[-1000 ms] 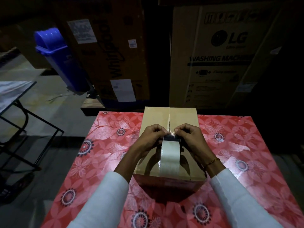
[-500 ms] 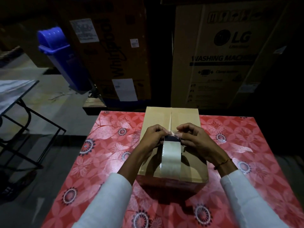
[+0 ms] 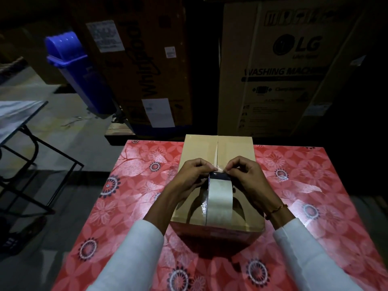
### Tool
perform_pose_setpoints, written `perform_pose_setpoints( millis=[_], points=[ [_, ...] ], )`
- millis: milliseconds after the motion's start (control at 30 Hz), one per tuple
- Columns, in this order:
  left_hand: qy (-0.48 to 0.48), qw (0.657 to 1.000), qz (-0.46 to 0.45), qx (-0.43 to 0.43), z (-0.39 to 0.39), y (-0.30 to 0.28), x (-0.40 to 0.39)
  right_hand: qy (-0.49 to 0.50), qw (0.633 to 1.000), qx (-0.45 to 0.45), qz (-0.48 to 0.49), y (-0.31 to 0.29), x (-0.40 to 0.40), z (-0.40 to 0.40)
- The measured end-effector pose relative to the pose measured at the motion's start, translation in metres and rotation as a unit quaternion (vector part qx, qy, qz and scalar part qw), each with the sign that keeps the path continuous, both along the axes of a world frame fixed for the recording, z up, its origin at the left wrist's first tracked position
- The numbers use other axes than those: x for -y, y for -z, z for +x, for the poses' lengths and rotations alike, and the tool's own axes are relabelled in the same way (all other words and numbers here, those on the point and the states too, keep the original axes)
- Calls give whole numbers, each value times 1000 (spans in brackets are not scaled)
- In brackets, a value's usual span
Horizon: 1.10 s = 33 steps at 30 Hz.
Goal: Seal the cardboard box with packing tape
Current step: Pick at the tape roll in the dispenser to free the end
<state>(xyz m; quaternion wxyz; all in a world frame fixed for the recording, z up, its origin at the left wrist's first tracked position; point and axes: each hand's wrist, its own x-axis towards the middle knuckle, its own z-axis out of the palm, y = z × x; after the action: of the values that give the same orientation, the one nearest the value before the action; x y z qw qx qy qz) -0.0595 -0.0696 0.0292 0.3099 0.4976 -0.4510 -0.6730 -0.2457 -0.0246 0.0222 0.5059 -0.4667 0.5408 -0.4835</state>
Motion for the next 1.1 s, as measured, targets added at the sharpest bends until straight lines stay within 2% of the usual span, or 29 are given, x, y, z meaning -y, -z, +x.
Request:
perform_pose_setpoints(
  millis=[433, 733, 1100],
  points=[
    [57, 997, 39, -17, 11, -3, 7, 2, 999, 26, 41, -10, 5, 3],
    [17, 999, 38, 20, -1, -11, 5, -43, 992, 90, 80, -18, 3, -4],
    [-10, 997, 52, 60, -9, -12, 5, -120, 988, -102, 4, -15, 5, -3]
  ],
)
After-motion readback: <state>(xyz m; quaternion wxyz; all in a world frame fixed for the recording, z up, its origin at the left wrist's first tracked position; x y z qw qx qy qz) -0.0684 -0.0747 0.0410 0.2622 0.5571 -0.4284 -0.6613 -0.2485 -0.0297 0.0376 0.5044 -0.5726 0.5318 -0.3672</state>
